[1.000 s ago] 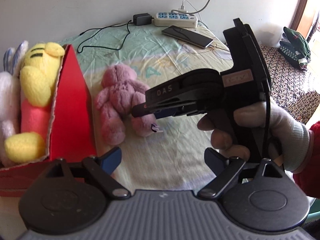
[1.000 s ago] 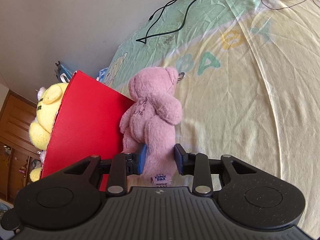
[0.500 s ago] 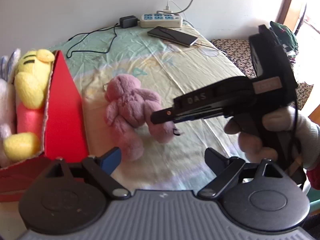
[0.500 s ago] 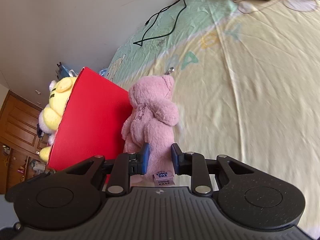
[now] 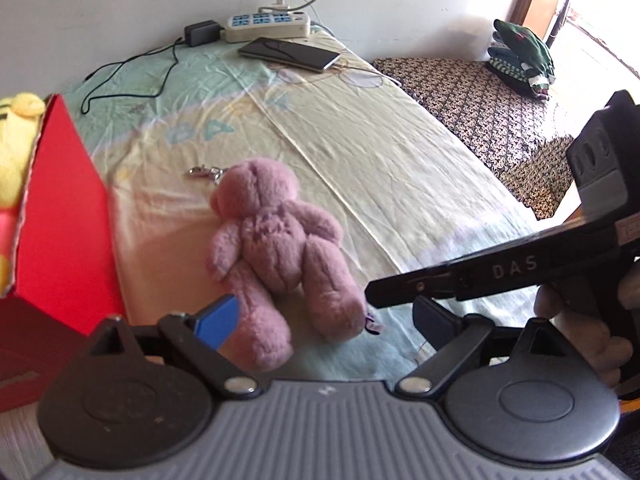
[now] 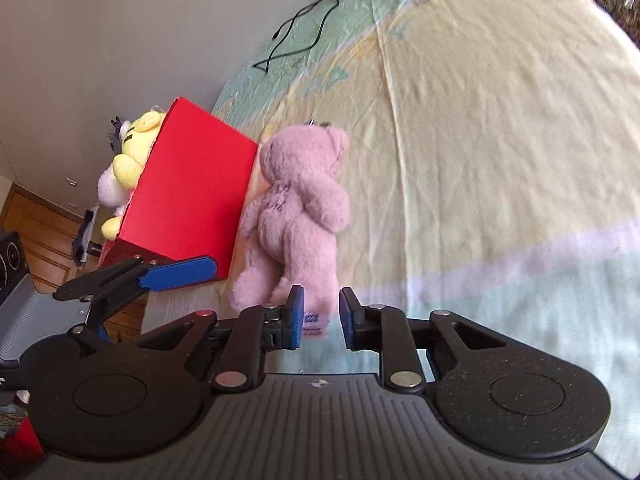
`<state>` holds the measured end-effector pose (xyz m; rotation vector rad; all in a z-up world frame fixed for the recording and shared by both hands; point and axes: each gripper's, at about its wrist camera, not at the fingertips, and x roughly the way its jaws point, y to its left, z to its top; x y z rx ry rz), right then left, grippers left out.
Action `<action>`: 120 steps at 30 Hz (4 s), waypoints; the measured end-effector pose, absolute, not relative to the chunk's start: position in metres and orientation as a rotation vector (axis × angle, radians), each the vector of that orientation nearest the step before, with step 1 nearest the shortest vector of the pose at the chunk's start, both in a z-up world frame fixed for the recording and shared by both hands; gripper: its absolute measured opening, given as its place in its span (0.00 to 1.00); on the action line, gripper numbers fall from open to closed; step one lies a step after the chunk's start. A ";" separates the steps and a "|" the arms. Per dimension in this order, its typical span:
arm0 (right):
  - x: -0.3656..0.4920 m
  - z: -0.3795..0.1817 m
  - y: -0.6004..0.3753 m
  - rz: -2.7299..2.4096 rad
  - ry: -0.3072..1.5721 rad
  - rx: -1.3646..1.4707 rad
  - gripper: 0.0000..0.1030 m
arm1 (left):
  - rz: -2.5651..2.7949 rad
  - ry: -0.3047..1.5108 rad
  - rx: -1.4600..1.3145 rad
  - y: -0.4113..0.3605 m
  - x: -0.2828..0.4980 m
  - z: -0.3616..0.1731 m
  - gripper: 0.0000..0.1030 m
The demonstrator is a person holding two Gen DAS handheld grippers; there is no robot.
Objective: Organize objects
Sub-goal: 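Close the right gripper on the pink teddy's body, then lift the pink teddy with the right gripper and carry it over the box, then lower the pink teddy into the box beside the white bunny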
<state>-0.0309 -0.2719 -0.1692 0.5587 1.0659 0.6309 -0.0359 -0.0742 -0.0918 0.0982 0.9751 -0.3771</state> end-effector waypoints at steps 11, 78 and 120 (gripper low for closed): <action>0.014 -0.174 -0.263 0.594 1.021 0.687 0.40 | -0.324 1.042 0.046 -0.071 0.010 -0.116 0.91; -0.004 -0.032 0.036 0.938 0.534 0.500 0.24 | -0.144 0.545 0.137 0.209 -0.062 0.019 0.75; -0.018 -0.063 0.025 0.681 0.678 0.411 0.26 | -0.077 0.760 0.069 0.256 -0.066 -0.047 0.91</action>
